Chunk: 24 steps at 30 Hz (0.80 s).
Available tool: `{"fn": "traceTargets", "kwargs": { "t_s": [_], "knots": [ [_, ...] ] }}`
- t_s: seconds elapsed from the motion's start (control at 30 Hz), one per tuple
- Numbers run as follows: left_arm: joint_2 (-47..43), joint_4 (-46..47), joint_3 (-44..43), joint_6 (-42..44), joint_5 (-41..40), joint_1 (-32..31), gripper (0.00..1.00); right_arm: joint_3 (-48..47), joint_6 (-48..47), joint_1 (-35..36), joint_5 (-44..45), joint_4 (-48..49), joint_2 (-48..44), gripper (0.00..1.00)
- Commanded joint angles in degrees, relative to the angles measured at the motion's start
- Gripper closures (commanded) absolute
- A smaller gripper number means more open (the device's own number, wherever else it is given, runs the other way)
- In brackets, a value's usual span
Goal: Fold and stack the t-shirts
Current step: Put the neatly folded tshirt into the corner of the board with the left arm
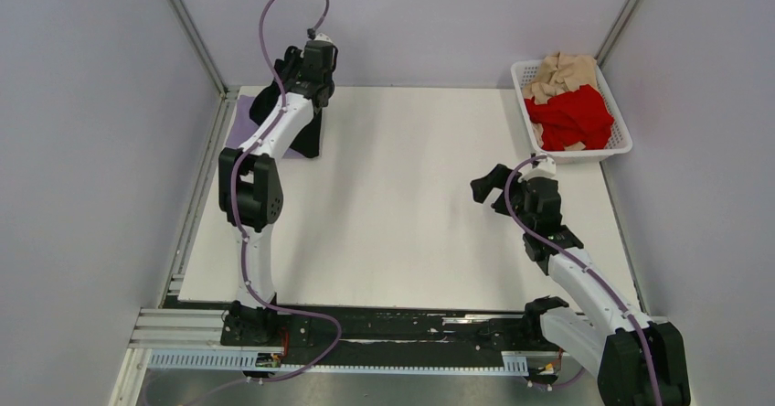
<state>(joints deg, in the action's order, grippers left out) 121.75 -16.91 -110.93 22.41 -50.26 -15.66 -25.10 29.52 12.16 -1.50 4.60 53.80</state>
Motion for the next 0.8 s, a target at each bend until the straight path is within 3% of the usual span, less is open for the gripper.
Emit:
{"fn": "traceTargets", "kwargs": {
  "t_s": [0.0, 0.33, 0.77],
  "knots": [
    [-2.75, 0.99, -4.58, 3.49, -1.29, 0.02, 1.0, 0.25, 1.48, -0.33, 3.29, 1.25, -0.63, 0.0],
    [-8.28, -3.45, -4.02, 3.05, 3.4, 0.02, 1.0, 0.43, 2.03, -0.31, 3.48, 0.25, -2.77, 0.0],
    [-8.99, -5.38, -3.84, 2.4, 6.9, 0.63, 1.0, 0.33, 2.03, -0.34, 3.73, -0.95, -3.56, 0.0]
  ]
}}
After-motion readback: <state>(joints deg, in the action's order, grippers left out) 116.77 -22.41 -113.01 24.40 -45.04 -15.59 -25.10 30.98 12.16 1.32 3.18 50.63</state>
